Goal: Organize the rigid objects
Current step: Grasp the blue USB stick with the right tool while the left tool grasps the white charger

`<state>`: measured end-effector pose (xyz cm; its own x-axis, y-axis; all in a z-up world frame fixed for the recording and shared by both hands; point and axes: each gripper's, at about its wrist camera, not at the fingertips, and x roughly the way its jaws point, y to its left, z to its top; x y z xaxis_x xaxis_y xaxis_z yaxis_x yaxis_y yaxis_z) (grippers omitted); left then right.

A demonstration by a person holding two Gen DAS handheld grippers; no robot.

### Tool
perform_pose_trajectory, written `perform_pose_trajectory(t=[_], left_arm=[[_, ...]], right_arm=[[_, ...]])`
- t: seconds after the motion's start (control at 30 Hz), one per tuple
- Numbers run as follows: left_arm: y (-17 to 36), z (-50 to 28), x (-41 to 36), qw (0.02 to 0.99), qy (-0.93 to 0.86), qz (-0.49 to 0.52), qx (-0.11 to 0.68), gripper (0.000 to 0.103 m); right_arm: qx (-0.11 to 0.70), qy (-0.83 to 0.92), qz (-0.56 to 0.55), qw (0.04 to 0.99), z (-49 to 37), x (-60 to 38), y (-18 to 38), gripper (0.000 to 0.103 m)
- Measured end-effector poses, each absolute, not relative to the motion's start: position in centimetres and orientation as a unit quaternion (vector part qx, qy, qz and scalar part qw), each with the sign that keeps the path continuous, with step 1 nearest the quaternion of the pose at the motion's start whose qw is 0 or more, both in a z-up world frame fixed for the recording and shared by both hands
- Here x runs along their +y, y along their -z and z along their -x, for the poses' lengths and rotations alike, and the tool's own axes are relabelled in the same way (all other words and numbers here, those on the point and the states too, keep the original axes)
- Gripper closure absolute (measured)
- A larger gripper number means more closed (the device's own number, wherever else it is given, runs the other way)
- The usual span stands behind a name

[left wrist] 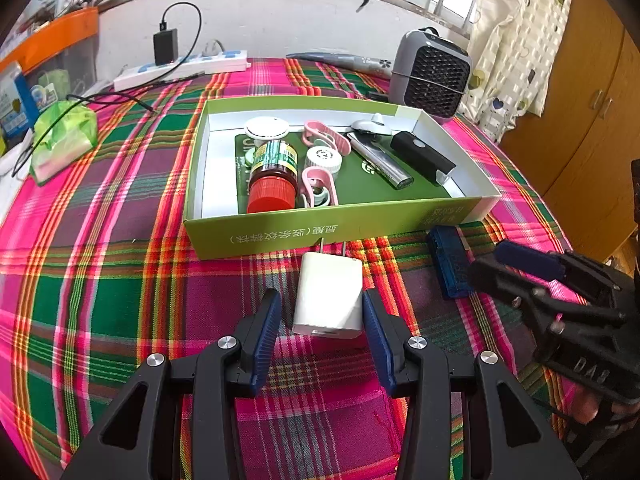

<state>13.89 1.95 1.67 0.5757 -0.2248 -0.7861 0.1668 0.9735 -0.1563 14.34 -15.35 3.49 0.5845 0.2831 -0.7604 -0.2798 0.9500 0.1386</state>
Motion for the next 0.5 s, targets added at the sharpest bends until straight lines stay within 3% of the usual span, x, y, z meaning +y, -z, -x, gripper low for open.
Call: perform_pose_trajectory(t=[0.5], left_arm=[[-1.7, -13.9, 1.8, 0.887, 0.110, 0.032, 0.446, 0.062]], right_arm=[[0.445, -0.148, 0.019, 0.883, -14.6, -12.9, -2.1, 0.055]])
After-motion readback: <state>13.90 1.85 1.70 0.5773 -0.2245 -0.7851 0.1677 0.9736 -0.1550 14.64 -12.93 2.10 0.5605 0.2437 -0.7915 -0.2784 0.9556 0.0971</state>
